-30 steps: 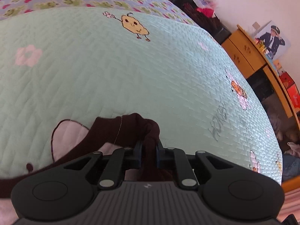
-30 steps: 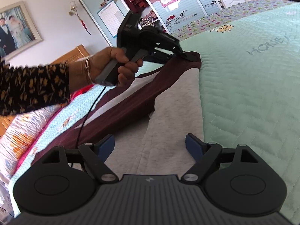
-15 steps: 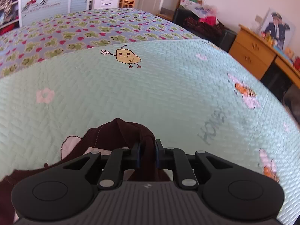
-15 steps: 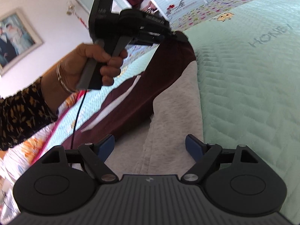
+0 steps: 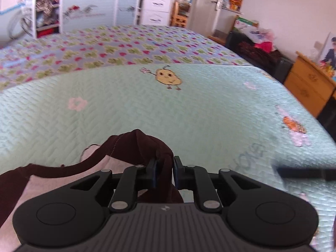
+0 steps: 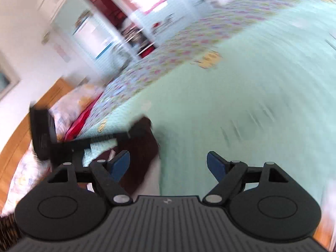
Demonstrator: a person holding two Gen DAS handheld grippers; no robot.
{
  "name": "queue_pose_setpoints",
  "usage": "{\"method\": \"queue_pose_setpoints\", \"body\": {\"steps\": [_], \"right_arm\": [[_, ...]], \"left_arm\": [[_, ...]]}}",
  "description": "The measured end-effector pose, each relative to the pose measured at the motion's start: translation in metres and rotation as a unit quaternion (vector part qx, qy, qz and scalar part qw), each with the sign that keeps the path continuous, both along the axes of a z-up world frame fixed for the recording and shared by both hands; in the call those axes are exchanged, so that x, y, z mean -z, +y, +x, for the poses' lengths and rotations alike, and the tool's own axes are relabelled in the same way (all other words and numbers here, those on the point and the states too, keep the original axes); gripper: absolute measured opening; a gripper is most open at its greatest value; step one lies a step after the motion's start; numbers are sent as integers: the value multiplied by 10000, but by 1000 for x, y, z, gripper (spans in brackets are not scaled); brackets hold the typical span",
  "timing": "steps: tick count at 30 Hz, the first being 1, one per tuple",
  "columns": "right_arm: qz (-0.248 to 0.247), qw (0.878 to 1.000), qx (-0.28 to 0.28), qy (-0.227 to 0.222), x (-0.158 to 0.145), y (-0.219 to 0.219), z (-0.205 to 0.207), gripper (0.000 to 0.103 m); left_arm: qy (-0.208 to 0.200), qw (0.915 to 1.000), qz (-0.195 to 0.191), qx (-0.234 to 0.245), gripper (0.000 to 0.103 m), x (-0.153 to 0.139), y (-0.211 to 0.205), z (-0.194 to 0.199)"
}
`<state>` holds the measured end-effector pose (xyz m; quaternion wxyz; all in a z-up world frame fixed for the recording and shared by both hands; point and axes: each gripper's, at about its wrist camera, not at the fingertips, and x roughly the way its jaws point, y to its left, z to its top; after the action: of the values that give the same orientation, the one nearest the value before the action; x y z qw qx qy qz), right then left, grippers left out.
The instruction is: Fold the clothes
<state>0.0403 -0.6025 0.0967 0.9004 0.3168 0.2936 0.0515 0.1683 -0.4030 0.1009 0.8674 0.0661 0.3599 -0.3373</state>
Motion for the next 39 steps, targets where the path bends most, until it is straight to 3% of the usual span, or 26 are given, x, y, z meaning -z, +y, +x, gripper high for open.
{"method": "queue_pose_setpoints", "body": {"steps": [3, 6, 9, 12, 14, 21, 22, 23, 32, 39], "right_arm": [[-173, 9928, -1068, 508, -21, -5, 100, 82], [-482, 9676, -2145, 1244, -24, 18, 190, 82], [-432, 9501, -2469, 1854, -14, 40, 245, 82], [-402, 9280, -2911, 2290, 1, 58, 275, 74], [-493, 9145, -3146, 2496, 8, 68, 290, 58], [-192, 8907, -3522, 2866, 27, 73, 295, 51], [-298, 8892, -3554, 2867, 26, 74, 294, 43], [-449, 8880, -3573, 2859, 25, 76, 292, 24], [-1377, 9030, -3220, 2489, 34, 88, 290, 20], [-1455, 9022, -3225, 2469, 55, 84, 297, 20]], "left_arm": [[-282, 9993, 127, -203, 15, -1, -3, -13], [-396, 9984, 161, -373, 15, -2, -3, -23], [-422, 9976, 175, -528, 16, -4, -4, -28], [-381, 9968, 103, -694, 16, -7, -3, -31], [-397, 9960, 61, -794, 16, -8, -1, -35], [-355, 9952, 20, -916, 15, 1, 1, -56], [-379, 9951, 36, -915, 15, 2, 1, -59], [-421, 9950, 55, -909, 16, 3, 1, -61], [-405, 9972, 105, -622, 15, 8, -14, -44], [-443, 9979, 159, -441, 15, 14, -18, -30]]}}
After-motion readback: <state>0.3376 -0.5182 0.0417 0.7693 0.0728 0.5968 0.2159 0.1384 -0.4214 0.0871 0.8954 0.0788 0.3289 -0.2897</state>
